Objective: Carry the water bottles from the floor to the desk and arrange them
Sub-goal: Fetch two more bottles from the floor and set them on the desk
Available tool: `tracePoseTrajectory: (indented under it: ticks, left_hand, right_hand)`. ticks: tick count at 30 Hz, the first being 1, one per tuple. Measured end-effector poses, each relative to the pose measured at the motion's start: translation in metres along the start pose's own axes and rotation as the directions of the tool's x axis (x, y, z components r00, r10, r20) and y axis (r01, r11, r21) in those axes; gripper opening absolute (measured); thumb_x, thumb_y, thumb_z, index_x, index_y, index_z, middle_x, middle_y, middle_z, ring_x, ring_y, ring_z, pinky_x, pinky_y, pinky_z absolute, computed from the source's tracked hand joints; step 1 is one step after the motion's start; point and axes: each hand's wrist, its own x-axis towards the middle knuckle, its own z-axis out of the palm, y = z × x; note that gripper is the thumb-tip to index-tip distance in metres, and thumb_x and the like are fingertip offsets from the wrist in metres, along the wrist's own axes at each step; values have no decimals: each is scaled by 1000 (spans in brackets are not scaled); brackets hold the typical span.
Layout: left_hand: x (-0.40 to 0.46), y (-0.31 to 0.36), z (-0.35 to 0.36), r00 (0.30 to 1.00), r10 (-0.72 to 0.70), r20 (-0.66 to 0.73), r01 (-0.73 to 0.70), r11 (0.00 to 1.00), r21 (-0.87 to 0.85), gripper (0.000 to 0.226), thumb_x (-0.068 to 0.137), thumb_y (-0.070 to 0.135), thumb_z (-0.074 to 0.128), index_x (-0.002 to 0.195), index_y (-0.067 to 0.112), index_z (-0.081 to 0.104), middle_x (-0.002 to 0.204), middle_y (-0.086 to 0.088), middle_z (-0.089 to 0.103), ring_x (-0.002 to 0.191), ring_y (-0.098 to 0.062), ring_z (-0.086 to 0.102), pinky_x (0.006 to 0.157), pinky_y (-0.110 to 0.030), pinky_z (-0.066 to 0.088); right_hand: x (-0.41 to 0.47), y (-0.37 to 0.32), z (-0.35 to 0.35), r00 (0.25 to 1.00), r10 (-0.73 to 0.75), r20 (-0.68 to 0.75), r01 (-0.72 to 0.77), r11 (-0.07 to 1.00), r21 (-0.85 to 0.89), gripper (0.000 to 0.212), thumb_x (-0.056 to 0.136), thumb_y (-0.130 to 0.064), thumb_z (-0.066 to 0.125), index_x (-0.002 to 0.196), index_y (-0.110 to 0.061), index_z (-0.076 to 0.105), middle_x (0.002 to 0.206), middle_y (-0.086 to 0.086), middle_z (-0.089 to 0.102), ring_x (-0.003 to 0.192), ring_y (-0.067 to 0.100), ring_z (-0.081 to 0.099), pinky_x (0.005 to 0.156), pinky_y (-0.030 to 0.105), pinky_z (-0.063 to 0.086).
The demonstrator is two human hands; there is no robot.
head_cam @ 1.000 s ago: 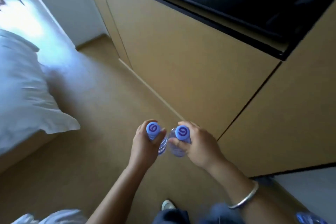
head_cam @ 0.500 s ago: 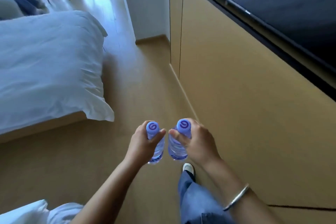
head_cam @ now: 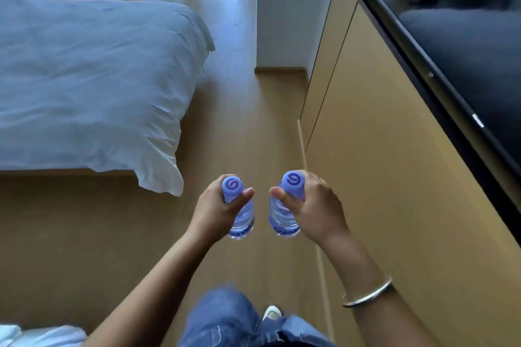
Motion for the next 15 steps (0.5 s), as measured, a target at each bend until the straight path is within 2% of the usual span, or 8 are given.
tracePoseTrajectory:
  ticks: [4, 8, 15]
  left_hand:
    - [44, 0, 1, 1000, 1, -3, -1, 999, -32, 17, 82, 28, 69, 89, 16, 59, 85, -7, 66, 85, -27, 63, 78, -41, 51]
    - [101, -4, -2, 1000, 1, 9, 0, 997, -74, 15, 82, 29, 69, 80, 25, 55, 77, -1, 61, 78, -24, 60, 78, -46, 51]
    - [237, 8, -32, 998, 56, 30, -54, 996, -70, 18, 83, 27, 68, 88, 16, 56, 79, -3, 60, 77, -22, 58, 73, -37, 50]
  right_hand:
    - [47, 6, 8, 1000, -19, 14, 19, 1000, 6, 41, 79, -56, 61, 95, -18, 59, 92, -2, 62, 88, 21, 55, 74, 32, 44]
    - [103, 2, 18, 999, -22, 37, 21, 1000, 22, 43, 76, -59, 63, 88, -18, 61, 85, -1, 65, 81, 21, 59, 71, 34, 48]
    - [233, -30, 33, 1000, 13, 14, -13, 1000, -4, 33, 75, -53, 66, 80, -20, 63, 79, -3, 65, 75, 19, 60, 67, 32, 48]
